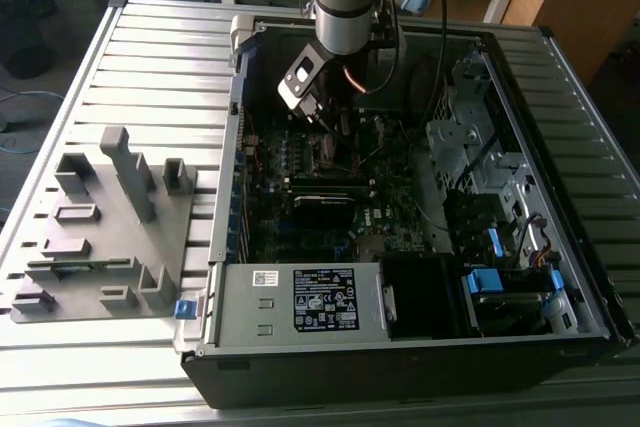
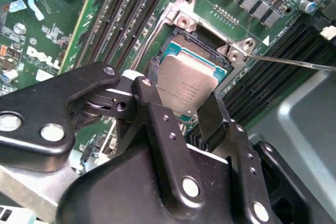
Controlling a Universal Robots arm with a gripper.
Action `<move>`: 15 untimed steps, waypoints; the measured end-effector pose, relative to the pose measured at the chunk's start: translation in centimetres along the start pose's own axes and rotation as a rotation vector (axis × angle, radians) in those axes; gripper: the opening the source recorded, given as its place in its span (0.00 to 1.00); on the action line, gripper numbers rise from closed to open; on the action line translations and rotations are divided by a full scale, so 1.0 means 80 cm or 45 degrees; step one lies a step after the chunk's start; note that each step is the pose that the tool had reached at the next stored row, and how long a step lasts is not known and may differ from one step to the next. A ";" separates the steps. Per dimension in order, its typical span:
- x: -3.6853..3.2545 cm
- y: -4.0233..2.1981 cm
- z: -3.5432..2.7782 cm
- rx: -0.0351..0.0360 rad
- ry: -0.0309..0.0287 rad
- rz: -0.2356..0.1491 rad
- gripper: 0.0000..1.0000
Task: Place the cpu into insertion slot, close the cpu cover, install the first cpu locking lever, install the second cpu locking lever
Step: 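Place the cpu into insertion slot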
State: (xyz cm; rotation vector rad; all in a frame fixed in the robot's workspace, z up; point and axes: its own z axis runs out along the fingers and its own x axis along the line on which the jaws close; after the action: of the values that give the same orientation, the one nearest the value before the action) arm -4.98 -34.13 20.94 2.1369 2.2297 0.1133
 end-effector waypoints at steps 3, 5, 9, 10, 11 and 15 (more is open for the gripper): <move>0.0000 -0.0002 0.0006 0.0003 -0.0004 0.002 0.54; 0.0000 -0.0002 0.0007 0.0000 -0.0006 0.006 0.54; 0.0000 -0.0003 0.0011 -0.0002 -0.0006 0.010 0.54; 0.0001 -0.0003 0.0017 -0.0004 -0.0005 0.010 0.54; 0.0001 -0.0003 0.0021 -0.0002 -0.0006 0.010 0.54; -0.0001 -0.0005 0.0036 0.0001 -0.0013 0.010 0.54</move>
State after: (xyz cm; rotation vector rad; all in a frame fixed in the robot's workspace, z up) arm -4.99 -34.13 20.65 2.1452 2.2212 0.1124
